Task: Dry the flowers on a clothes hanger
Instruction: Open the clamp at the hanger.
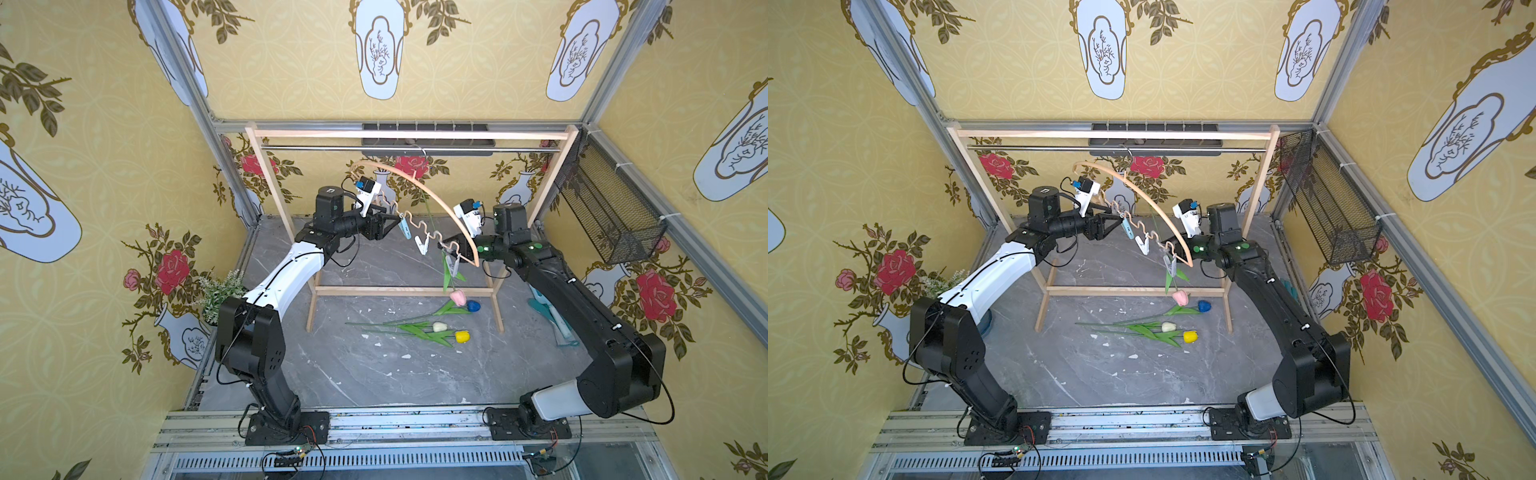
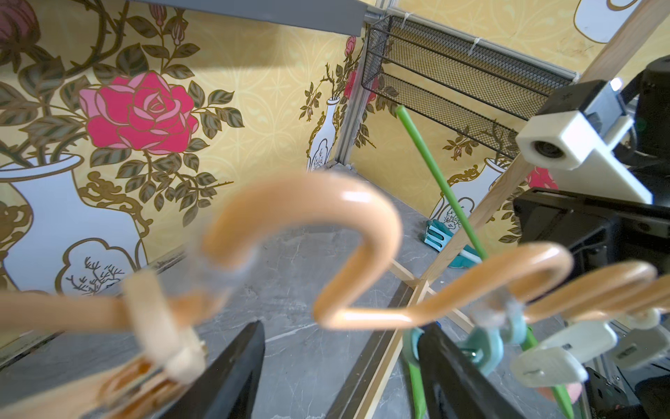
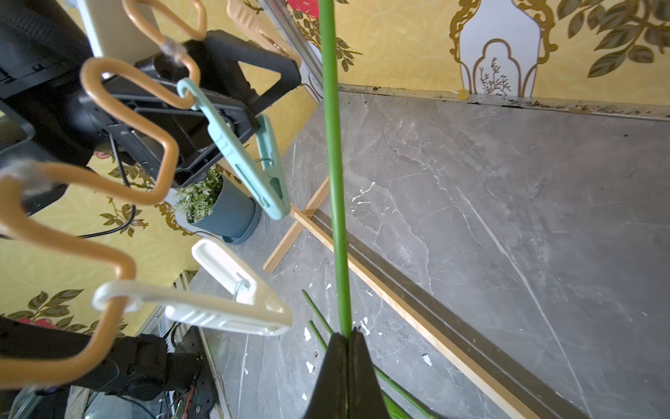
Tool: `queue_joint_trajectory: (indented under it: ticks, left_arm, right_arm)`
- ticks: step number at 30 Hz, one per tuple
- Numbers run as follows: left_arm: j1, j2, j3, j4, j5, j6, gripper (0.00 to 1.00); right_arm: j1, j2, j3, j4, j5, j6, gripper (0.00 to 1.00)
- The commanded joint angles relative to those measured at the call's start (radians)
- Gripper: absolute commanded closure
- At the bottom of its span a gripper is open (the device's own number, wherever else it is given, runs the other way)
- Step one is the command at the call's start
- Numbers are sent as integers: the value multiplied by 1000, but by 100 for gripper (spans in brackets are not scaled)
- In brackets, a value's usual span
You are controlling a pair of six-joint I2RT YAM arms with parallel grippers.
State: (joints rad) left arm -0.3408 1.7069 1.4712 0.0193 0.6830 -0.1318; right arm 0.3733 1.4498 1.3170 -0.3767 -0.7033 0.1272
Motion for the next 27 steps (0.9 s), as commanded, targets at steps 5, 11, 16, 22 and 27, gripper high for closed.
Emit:
queue_joint_trajectory:
  ticks: [5,11,16,22,27]
  left_arm:
    - [29,-68,-67,-26,-8,26,25]
    - [31,-93,-71,-120,8,84,22]
    - [31,-132,-114,-152,-45,106,20]
    - [61,-208,-189,-83,-87,86,19]
    - [66,-166,-128,-73,-61,75,19]
  right_arm:
    - [3,-10,-18,83,-73,-9,100]
    - [30,-9,-7,83,-92,-20,100]
    - [32,-11,-18,92,-92,-26,100]
    - [28,-32,-41,99,-66,-24,100]
    - [-14,-80,-102,150,-81,6,100]
